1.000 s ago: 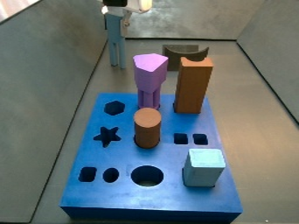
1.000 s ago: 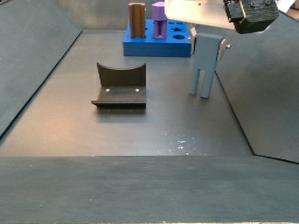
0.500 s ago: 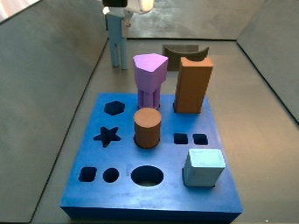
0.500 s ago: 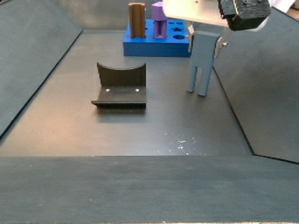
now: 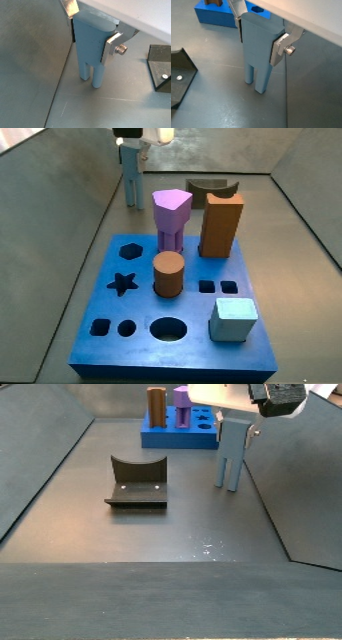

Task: Pick up the square-circle object. Move up. Move to above the board. Insert the square-circle object.
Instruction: Move up, then move to above the board.

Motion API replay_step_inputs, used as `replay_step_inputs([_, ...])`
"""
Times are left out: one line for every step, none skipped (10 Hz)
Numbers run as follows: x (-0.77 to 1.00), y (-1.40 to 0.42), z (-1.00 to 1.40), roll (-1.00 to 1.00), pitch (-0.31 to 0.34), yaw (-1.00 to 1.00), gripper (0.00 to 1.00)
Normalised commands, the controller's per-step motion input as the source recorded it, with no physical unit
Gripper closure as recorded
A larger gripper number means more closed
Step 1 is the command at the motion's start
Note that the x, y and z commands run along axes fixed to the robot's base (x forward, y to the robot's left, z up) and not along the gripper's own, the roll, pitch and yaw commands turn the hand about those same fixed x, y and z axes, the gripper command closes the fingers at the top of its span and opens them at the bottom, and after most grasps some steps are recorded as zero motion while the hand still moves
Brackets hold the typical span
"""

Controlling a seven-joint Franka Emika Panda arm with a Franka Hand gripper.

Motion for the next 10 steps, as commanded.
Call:
replay_step_inputs([0.02, 0.01, 0.84, 0.0, -0.004, 0.0, 1.0])
replay_step_inputs([0.0, 0.01, 0.74, 0.01, 0.024, 0.0, 1.0])
replay_step_inputs([0.0, 0.01, 0.57, 0.02, 0.038, 0.0, 1.0])
replay_step_inputs([0.01, 0.01, 0.42, 0.03, 0.052, -0.01, 1.0])
replay_step_inputs([0.01, 0.02, 0.21, 0.04, 0.067, -0.01, 1.0])
replay_step_inputs([-0.15, -0.62, 1.0, -0.08, 0.379, 0.02, 1.0])
replay_step_inputs([-0.15, -0.63, 1.0, -0.07, 0.381, 0.02, 1.0])
replay_step_inputs([-0.12, -0.56, 1.0, -0.06, 0.294, 0.03, 1.0])
replay_step_inputs([-0.09, -0.44, 1.0, -0.08, 0.198, 0.02, 1.0])
replay_step_inputs([-0.08, -0.37, 1.0, -0.09, 0.147, 0.02, 1.0])
